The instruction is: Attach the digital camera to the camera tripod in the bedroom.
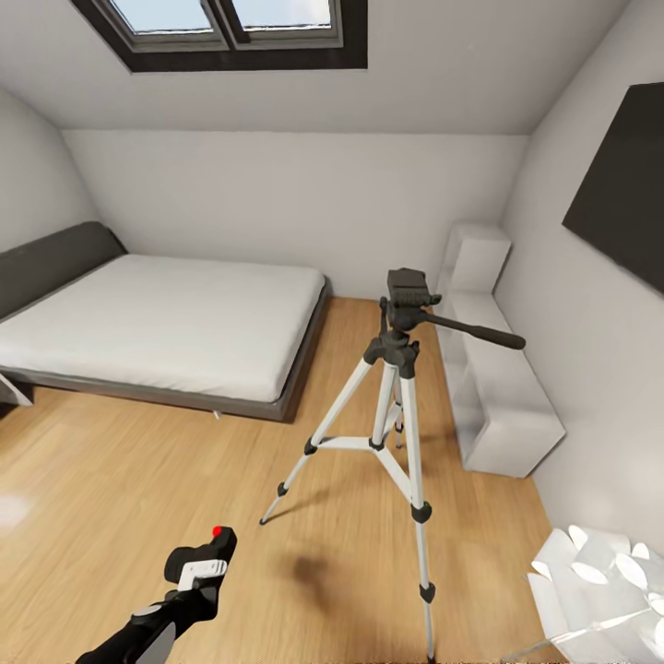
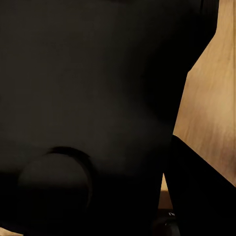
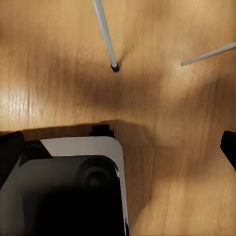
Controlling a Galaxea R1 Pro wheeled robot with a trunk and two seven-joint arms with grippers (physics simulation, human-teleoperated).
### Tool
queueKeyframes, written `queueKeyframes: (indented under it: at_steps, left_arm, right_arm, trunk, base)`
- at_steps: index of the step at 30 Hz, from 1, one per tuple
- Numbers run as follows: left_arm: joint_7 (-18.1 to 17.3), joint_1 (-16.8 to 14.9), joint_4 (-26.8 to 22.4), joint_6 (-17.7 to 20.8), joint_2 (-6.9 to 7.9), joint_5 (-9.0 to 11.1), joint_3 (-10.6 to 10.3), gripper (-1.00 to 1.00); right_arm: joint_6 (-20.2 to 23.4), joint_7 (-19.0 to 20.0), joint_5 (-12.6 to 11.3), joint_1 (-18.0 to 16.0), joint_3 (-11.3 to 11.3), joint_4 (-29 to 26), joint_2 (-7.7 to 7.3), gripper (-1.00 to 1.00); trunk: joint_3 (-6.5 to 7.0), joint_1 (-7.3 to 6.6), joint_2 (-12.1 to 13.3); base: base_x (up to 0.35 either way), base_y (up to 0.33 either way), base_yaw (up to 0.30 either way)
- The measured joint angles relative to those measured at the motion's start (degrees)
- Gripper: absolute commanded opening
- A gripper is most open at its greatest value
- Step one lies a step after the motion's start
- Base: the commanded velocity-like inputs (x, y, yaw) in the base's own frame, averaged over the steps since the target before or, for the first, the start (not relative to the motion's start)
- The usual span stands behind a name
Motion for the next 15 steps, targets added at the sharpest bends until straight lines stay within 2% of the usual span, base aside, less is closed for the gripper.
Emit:
queueKeyframes:
  at_steps: [15]
  left_arm:
    - [-1.32, 0.0, -0.4, -0.03, -0.03, -0.04, -0.04, -1.0]
  right_arm:
    - [-0.57, 0.05, 0.49, 0.0, 0.26, -0.52, 0.05, 1.0]
  trunk:
    - [-1.35, 0.0, 0.0]
  base:
    - [0.0, 0.0, 0.0]
